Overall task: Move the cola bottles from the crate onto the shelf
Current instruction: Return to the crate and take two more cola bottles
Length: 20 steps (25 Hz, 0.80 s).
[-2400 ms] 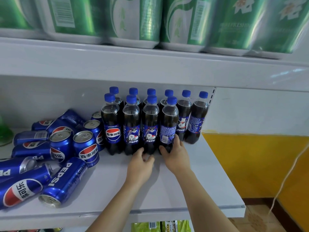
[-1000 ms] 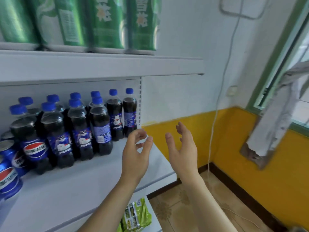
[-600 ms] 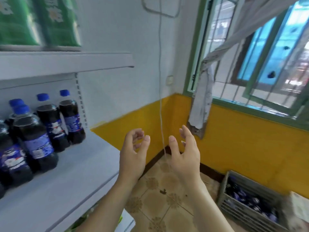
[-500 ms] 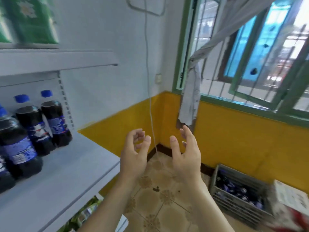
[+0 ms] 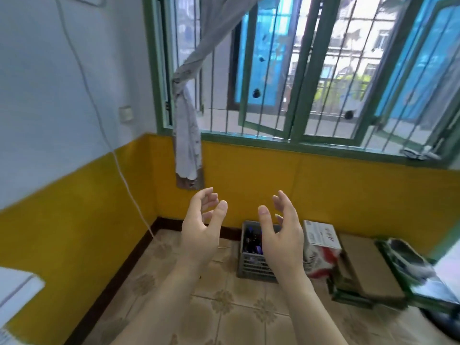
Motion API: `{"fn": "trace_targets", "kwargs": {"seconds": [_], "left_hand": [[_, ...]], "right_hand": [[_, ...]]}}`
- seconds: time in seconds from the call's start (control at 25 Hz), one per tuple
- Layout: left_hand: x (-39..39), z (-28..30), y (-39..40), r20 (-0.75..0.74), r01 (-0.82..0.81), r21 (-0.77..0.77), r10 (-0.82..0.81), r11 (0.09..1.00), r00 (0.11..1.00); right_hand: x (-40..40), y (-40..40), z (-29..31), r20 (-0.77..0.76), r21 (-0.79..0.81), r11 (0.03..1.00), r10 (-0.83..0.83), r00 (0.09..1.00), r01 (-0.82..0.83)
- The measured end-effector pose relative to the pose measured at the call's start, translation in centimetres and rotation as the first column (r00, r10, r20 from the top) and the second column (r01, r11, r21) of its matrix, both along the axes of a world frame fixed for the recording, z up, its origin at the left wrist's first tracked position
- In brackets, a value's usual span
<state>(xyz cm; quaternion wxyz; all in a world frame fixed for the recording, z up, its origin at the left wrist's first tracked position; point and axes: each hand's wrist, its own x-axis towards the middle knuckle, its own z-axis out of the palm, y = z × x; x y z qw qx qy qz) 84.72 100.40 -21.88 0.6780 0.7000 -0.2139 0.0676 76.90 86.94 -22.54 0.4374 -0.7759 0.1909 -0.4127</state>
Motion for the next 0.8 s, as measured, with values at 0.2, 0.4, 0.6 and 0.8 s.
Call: {"fn": "trace_targets", "kwargs": {"seconds": [0.2,0.4,0.6,0.8], "left_hand": [[-2.4,-1.2,-7.5,-0.009,0.132,0.002,-0.132,0.991,0.991],[-2.7,-2.1,-12.1,-0.013,0.194,0.017,-0.194,0.981,0.981],[-1.4,-3.6,-15.6,-0.036,0.217,0.046,-0.215,0.975,0.976],[2.8,-5.3,-19.6,-0.076,0.247,0.058,-0.243,0.967,0.967]], "right_hand": [[-4.0,-7.4,-1.7,-0.042,0.051,0.992,-0.114,0.993,0.116],[-5.6,-11.6,-2.4,-0.057,0.065,0.983,-0.169,0.984,0.172],[-4.7,-15.2,-4.1,-0.096,0.067,0.978,-0.193,0.977,0.2],[-1.1,-19.2,-5.6,-0.125,0.066,0.974,-0.207,0.97,0.217]]}}
